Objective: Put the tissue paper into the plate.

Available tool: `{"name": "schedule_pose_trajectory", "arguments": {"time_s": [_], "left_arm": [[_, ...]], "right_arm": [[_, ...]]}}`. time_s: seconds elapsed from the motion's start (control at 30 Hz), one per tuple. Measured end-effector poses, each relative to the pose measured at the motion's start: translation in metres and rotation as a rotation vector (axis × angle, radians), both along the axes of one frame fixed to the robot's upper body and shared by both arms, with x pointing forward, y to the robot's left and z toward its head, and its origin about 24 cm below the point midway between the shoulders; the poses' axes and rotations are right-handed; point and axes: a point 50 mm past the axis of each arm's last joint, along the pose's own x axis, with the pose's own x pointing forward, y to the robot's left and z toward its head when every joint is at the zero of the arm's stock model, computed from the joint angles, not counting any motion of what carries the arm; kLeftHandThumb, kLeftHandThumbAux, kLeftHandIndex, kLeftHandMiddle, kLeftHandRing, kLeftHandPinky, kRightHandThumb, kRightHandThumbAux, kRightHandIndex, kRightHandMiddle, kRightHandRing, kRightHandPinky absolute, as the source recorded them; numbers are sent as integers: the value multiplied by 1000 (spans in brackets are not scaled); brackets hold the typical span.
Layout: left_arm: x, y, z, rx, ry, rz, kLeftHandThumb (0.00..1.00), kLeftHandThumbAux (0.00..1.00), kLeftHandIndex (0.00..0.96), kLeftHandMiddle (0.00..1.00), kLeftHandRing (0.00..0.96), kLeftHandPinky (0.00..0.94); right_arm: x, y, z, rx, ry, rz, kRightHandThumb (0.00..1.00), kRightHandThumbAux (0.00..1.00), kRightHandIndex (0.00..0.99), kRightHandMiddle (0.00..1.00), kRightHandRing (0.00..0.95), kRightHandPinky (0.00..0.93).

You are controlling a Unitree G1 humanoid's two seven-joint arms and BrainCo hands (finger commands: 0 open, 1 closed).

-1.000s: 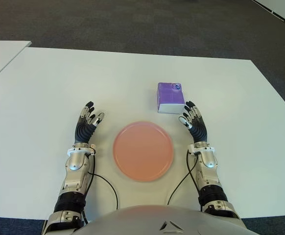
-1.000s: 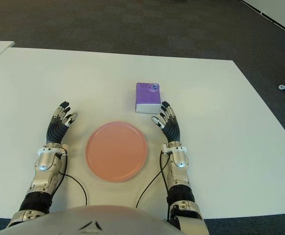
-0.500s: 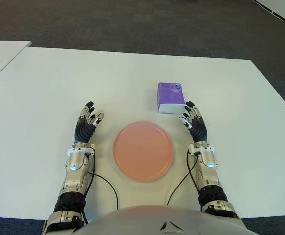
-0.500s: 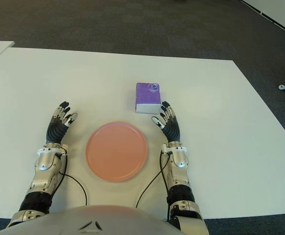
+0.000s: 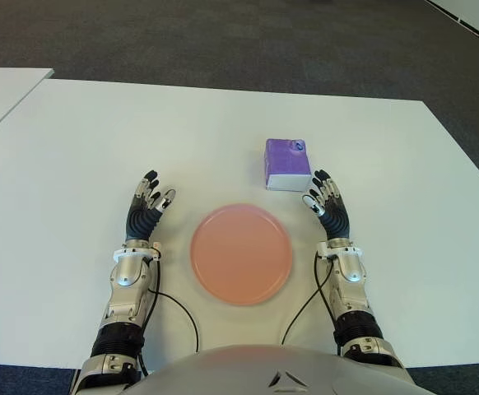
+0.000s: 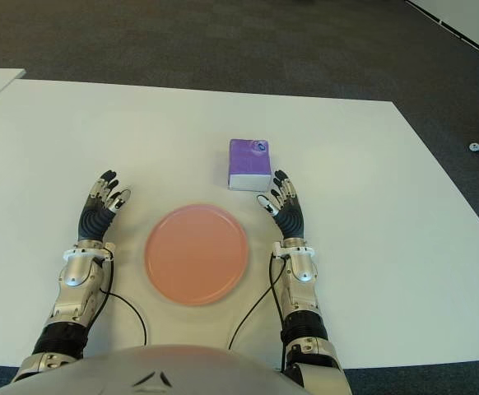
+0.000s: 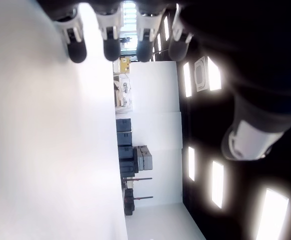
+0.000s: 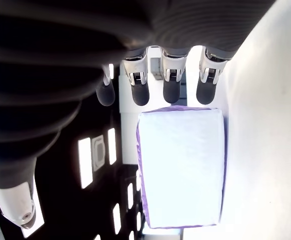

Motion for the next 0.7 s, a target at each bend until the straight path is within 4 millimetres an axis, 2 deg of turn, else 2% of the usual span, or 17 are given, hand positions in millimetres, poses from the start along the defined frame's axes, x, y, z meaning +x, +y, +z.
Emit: {"name": "schedule_pose_trajectory", "arguments": {"time_s": [0.23,0.43,0.57,0.7], "left_arm": [[1,0,2,3,-16,-2,0,579,0,0,0,0],[5,0,3,1,-20,-2,0,576,0,0,0,0],[7,-3,4,-3,-27,-9,0,575,0,0,0,0],[7,-4,3,-7,-22,-8,0,574,0,0,0,0]], "right_arm": [[3,-41,12,-75,-47,-165,0,633,0,0,0,0],[2,-56,20,-117,-62,-221,20,620,0,0,0,0],[11,-54,46,-165,-130,-245,63,587,0,0,0,0],[29,-51,89,-273,-244,-294,114,540,0,0,0,0]]}}
